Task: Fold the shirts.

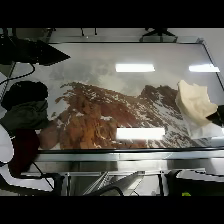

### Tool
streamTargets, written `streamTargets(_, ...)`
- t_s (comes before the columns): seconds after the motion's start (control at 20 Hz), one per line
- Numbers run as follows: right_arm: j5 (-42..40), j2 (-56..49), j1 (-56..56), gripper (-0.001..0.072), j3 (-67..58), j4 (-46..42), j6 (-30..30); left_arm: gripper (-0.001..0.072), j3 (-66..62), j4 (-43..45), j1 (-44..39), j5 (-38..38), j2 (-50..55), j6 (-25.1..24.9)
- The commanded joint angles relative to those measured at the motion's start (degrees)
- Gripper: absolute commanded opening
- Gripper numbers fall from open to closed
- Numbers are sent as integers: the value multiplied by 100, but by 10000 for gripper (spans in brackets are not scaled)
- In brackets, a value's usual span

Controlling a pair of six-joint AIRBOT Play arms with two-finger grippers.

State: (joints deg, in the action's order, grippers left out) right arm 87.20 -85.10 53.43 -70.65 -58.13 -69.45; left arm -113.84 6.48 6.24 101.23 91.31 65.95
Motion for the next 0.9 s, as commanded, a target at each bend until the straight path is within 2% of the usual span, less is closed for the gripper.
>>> streamTargets(0.0,-289,70,407,15,850,-275,59,15,2,4,0,37,2,4)
streamTargets(0.2,-339,72,656,27,918,-299,92,15,2,2,-2,28,2,2)
streamTargets(0.25,-354,72,660,186,918,-295,90,16,2,2,-2,22,4,0)
streamTargets(0.3,-363,72,660,460,916,-295,90,16,2,2,-2,15,4,0)
streamTargets(0.35,-363,72,658,656,914,-293,46,16,2,2,0,15,4,0)
streamTargets(0.45,-361,92,660,664,874,-273,-48,15,2,2,-2,-11,2,2)
streamTargets(0.6,-68,199,660,663,557,-175,-549,15,2,0,0,-162,2,4)
streamTargets(0.8,214,789,664,659,144,-205,-2269,15,2,2,0,-278,2,4)
streamTargets(0.85,55,1036,581,582,144,-205,-2347,15,0,4,9,-328,2,7)
